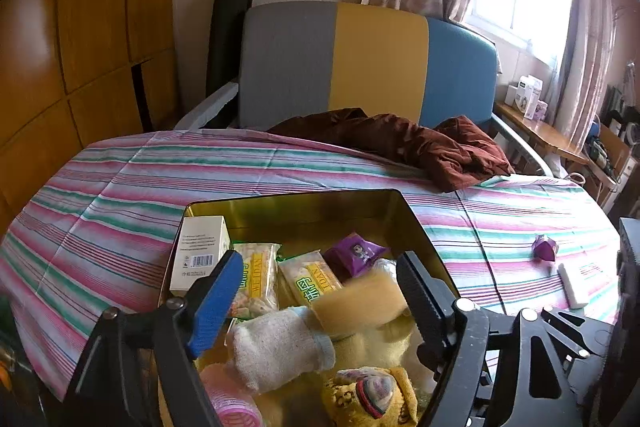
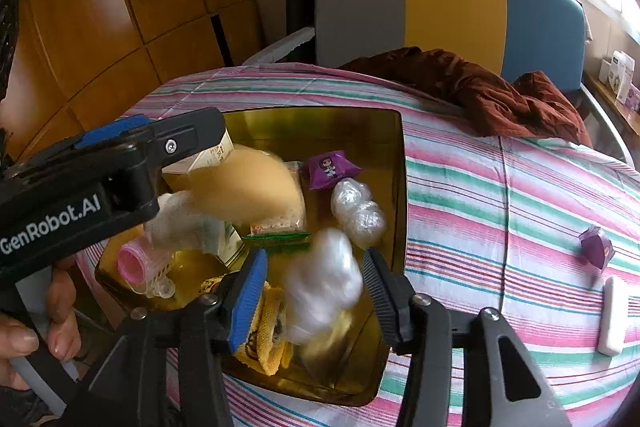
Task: Organize objects
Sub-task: 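Carry the yellow sponge and plastic bundle over the gold tray and release them, then withdraw both grippers from the tray toward the eraser and candy packet, then grasp the purple candy packet with the left gripper while the right gripper holds the white eraser, then carry the purple candy packet and white eraser over the gold tray and release them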
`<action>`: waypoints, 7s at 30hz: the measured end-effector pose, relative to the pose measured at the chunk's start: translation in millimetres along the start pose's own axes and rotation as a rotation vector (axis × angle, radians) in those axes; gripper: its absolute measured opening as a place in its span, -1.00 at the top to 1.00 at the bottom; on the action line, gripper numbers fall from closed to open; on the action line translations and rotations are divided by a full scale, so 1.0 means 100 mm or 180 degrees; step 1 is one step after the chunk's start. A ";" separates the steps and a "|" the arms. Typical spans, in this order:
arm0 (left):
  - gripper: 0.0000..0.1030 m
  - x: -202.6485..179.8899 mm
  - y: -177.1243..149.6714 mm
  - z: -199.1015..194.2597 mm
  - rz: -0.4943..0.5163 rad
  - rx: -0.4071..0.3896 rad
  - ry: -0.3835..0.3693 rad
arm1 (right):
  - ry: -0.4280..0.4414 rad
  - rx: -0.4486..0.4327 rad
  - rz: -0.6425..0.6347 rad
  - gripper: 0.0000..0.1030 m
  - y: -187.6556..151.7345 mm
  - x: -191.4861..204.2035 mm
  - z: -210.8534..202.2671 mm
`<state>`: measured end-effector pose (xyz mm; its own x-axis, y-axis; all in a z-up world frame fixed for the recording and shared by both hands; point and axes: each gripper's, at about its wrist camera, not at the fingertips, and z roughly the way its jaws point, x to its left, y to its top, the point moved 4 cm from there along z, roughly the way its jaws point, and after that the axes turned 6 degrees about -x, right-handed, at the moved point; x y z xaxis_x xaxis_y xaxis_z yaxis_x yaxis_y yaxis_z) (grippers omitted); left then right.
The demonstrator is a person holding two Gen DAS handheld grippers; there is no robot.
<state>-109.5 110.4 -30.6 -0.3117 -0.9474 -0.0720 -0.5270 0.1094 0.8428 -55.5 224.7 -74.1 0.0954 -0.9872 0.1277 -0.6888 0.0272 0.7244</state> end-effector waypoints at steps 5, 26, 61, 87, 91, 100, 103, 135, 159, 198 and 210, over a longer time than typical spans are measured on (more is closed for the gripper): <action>-0.60 0.03 -0.01 -0.05 -0.0037 -0.0002 -0.0004 | -0.0025 0.0012 0.0015 -0.05 -0.02 -0.01 0.00; -0.78 0.27 -0.21 -0.41 -0.0116 -0.0051 0.0240 | -0.0424 -0.0168 0.0001 -0.35 -0.10 -0.10 -0.27; -0.85 -0.90 -0.30 -0.49 0.0653 0.0023 -0.0359 | -0.1037 -0.0054 0.0490 -0.43 -0.22 -1.41 -0.79; -0.85 -1.86 -0.25 0.03 0.0846 0.0457 -0.0907 | -0.1724 0.1107 0.1496 -0.10 -0.88 -3.43 -0.38; -0.84 -2.06 -0.27 0.24 0.0735 0.0714 -0.1040 | -0.1862 0.0874 0.1487 -0.10 -0.81 -3.43 -0.55; -0.75 -2.68 -0.31 0.77 0.0460 0.1368 -0.1323 | -0.2038 0.0385 0.1830 -0.10 -0.72 -3.64 -0.90; -0.58 -2.90 -0.36 1.02 0.0281 0.1662 -0.1409 | -0.2039 0.0250 0.1899 -0.10 -0.68 -3.65 -0.96; 0.35 -3.58 -0.61 1.71 0.0902 0.1651 -0.1193 | -0.1598 0.0081 0.2060 -0.11 -0.67 -3.62 -0.96; 0.40 -2.27 -0.19 0.17 0.0825 0.0476 -0.1081 | -0.1138 0.0173 0.0968 -0.11 -0.41 -2.92 -0.63; 0.40 0.31 -0.60 -0.45 -0.0215 0.0375 -0.0168 | 0.0399 0.0053 -0.0102 -0.11 0.33 -0.05 -0.16; 0.40 0.38 -0.73 -0.13 -0.0289 0.0570 -0.0101 | 0.0671 0.0216 -0.0188 -0.11 0.78 0.47 0.39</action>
<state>-72.8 62.2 -87.9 -0.2799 -0.9462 -0.1626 -0.6854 0.0784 0.7239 -132.5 174.1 -38.3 0.2802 -0.9319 0.2303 -0.7237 -0.0474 0.6885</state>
